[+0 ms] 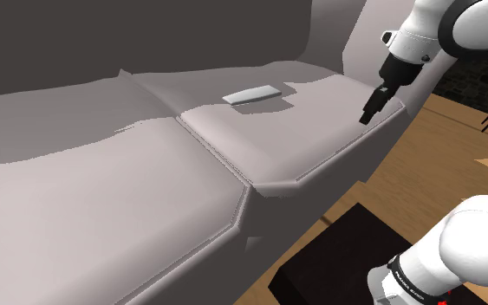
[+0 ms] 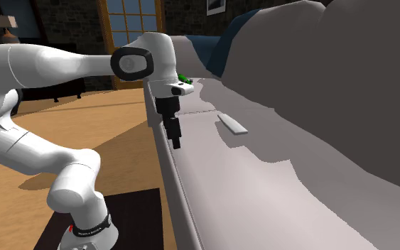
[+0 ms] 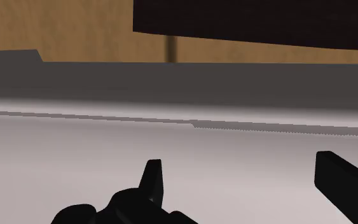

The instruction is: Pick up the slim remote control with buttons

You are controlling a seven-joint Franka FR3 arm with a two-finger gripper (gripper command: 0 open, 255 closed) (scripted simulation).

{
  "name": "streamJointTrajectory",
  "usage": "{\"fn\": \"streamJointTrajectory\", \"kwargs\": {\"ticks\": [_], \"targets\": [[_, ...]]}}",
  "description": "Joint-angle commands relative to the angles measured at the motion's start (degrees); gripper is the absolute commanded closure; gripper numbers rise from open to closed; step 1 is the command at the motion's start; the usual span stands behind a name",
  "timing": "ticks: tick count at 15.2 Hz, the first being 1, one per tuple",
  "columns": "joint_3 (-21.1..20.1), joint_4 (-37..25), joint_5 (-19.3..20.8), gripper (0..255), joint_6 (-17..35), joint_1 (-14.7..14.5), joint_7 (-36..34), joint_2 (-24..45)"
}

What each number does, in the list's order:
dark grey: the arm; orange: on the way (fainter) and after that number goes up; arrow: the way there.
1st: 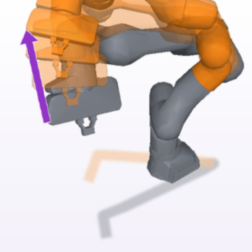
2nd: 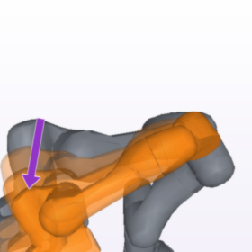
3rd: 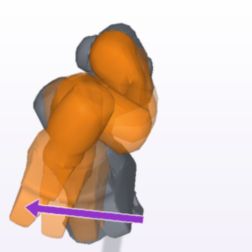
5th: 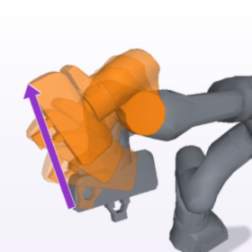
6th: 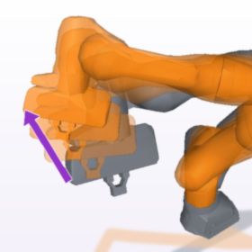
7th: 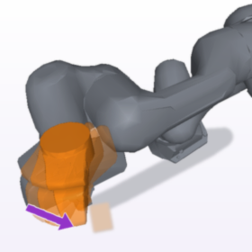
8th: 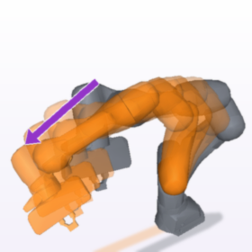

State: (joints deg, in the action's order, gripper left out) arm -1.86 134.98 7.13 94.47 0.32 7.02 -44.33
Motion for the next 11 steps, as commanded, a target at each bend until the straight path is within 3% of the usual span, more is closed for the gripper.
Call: {"fn": "streamJointTrajectory", "kwargs": {"ticks": [1, 11], "targets": [[0.0, 0.0, 0.0, 0, 0.0, 0.0, 0.0, 0.0], [6.7, -18.2, -0.2, 0, 4.7, -7.9, 28.3, 23.0]]}}
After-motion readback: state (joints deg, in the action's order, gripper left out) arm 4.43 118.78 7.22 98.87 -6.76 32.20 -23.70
